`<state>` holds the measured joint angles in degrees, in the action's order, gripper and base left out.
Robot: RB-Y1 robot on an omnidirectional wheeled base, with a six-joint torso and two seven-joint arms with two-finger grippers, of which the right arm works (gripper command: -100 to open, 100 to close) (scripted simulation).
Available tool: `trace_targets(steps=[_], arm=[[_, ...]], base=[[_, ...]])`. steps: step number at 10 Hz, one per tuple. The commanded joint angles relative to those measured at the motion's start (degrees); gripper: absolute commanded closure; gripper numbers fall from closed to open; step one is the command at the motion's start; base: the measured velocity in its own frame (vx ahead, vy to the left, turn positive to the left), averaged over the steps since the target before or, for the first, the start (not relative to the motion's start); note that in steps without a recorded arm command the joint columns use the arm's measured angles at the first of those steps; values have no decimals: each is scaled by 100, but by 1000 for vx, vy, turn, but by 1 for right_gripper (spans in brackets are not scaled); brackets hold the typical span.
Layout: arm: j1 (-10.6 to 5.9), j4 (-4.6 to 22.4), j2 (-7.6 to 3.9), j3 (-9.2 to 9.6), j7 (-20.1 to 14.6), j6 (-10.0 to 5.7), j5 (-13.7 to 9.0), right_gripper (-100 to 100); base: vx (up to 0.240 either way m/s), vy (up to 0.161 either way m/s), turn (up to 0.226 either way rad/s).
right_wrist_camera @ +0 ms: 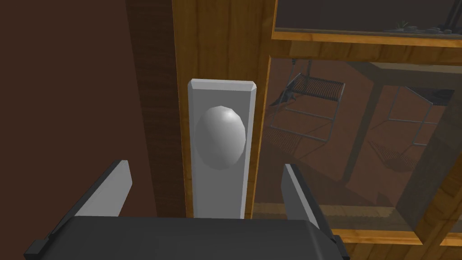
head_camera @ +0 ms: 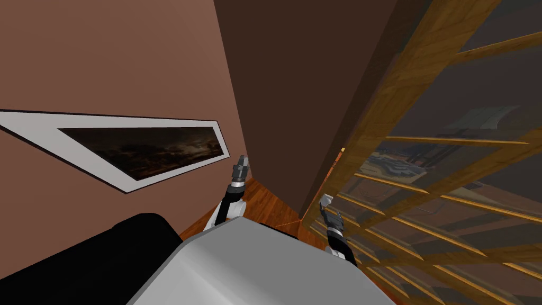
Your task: Pull the door open
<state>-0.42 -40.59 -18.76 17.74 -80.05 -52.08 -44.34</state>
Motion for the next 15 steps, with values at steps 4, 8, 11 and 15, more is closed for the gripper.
trace_targets(steps=[4,8,11,15], arm=[[56,125,-162,-51,-212,-103,-47,-100],[56,125,-162,-51,-212,-103,-47,100],[111,106,-243,48,-316,-126,-10,100],[222,20,-434,319,-591,-222,97,100]], base=[[154,-14,64],[-19,2,-6],[-44,-7,33],[-203,-20,94]])
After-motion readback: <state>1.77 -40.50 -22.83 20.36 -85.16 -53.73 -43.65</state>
